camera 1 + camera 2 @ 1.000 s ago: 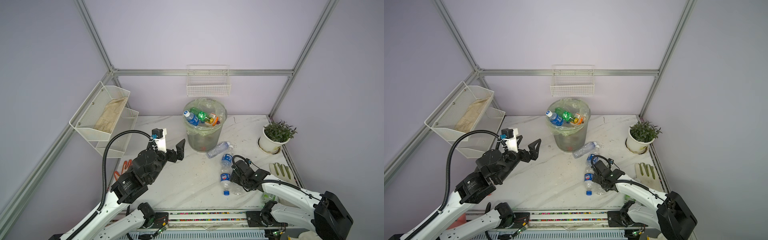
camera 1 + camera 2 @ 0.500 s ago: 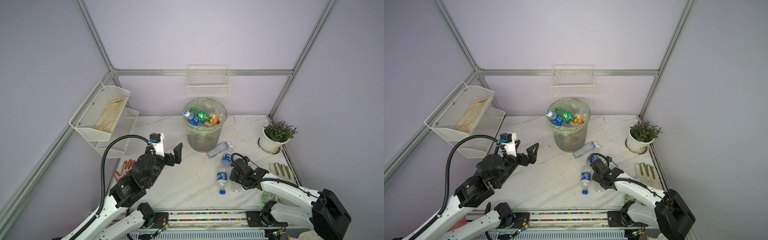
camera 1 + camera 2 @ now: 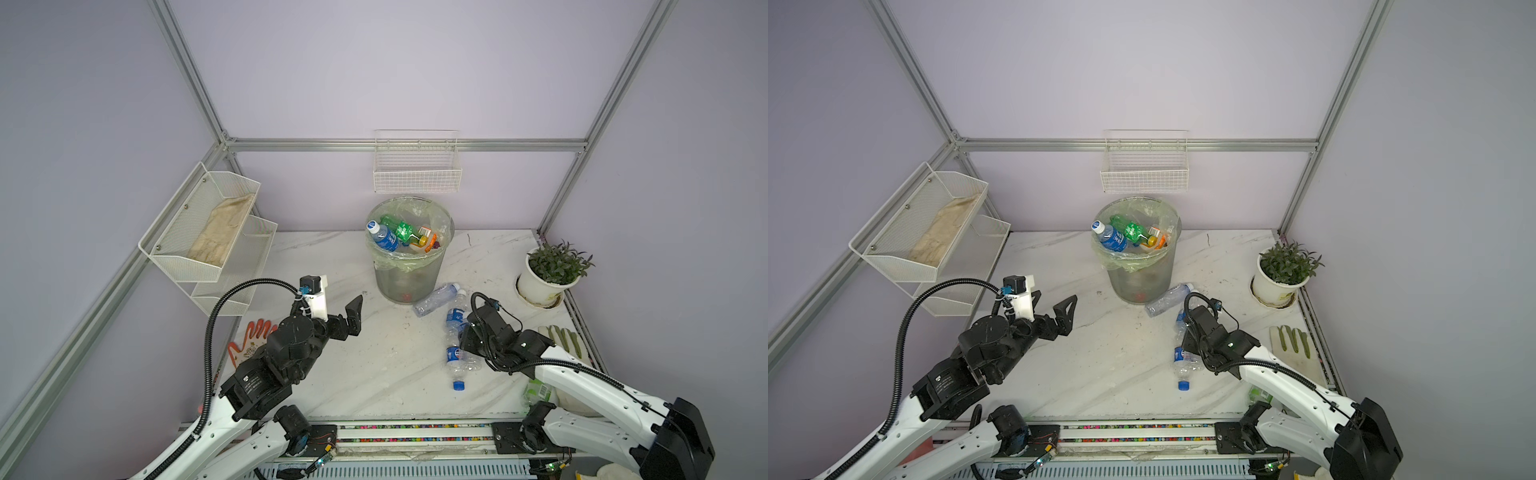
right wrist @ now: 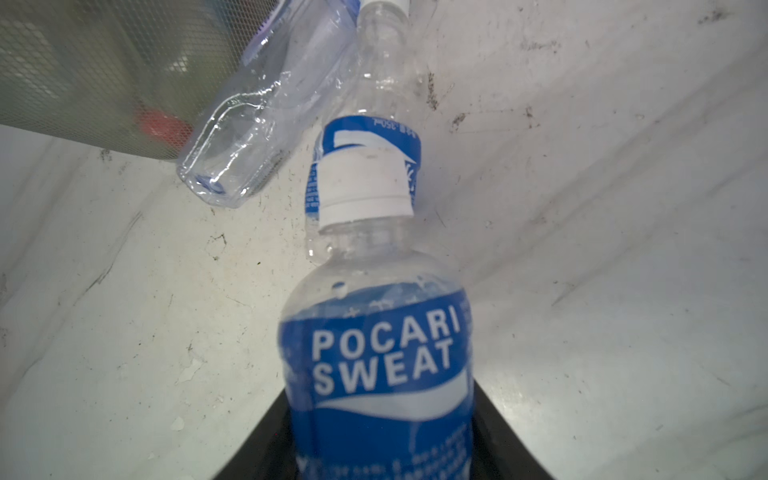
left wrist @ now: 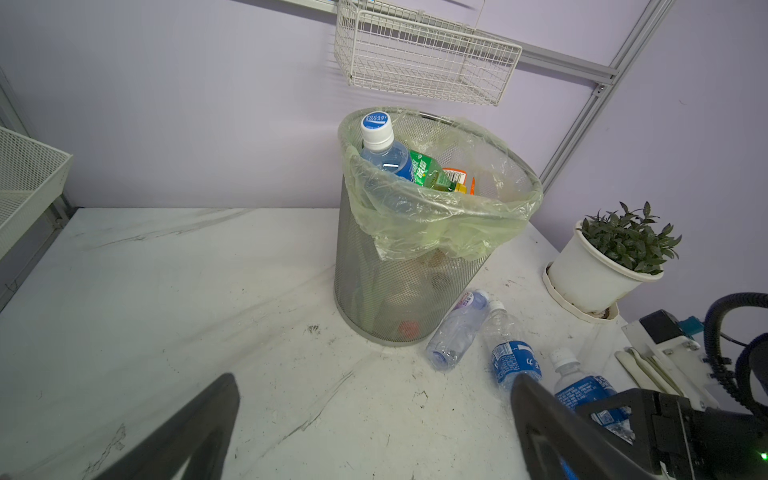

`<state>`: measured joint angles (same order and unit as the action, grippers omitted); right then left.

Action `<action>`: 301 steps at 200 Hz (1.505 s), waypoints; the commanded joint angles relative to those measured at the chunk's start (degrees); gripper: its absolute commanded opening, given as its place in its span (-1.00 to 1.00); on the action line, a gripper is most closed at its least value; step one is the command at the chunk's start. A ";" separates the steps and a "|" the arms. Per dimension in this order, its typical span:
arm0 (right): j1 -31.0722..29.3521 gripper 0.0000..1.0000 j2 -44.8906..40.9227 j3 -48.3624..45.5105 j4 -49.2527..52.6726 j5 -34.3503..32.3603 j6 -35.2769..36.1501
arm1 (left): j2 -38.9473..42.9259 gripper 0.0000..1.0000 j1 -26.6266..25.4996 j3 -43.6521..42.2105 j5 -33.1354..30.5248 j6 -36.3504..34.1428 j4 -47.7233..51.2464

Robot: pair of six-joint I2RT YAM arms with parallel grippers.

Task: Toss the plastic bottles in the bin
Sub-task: 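Close the right gripper on the Pocari Sweat bottle and lift it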

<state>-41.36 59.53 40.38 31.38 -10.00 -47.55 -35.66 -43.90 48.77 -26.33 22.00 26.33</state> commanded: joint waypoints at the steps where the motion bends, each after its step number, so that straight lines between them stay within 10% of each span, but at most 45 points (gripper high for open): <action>1: -0.47 -1.00 -1.35 2.75 2.50 0.15 1.96 | 1.37 1.00 0.09 -2.17 -0.83 1.55 0.27; 301: -0.47 -1.00 -1.97 6.81 1.50 -0.17 3.21 | 6.14 1.00 0.04 -3.24 -2.50 3.14 4.27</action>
<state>-41.54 57.34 45.52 32.40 -9.13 -44.42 -29.93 -43.90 47.33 -27.94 24.51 31.42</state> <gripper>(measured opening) 0.475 0.998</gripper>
